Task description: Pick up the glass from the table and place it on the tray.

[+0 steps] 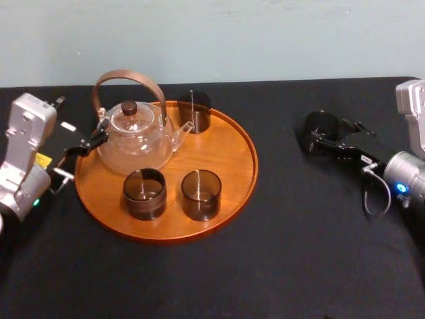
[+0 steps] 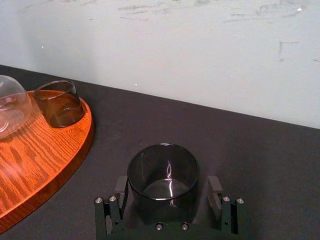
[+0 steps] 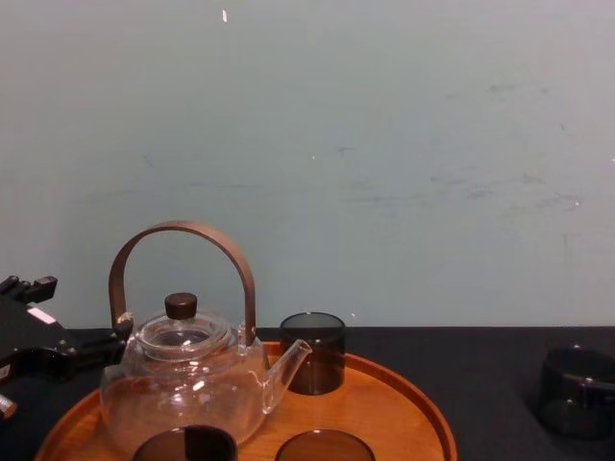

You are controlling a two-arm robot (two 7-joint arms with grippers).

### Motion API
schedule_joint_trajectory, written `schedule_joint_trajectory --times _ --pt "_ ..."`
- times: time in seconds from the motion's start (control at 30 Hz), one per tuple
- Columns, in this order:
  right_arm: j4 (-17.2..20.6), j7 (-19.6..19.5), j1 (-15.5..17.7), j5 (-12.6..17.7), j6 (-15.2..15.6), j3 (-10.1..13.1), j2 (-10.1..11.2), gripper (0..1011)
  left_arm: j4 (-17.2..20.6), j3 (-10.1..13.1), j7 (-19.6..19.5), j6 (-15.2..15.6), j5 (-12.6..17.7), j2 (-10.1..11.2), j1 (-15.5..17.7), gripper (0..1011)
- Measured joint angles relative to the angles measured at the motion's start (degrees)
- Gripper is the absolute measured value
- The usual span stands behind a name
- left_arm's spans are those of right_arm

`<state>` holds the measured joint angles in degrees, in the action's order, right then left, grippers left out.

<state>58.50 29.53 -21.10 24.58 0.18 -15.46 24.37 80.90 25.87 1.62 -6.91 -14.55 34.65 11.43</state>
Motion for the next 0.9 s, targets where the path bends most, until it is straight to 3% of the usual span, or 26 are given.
schedule_joint_trajectory --times 0.9 --pt "-4.02 1.48 -3.72 -1.46 -0.31 -1.67 -1.4 1002 0.0 0.0 0.0 0.0 0.0 0.0 0.01 1001"
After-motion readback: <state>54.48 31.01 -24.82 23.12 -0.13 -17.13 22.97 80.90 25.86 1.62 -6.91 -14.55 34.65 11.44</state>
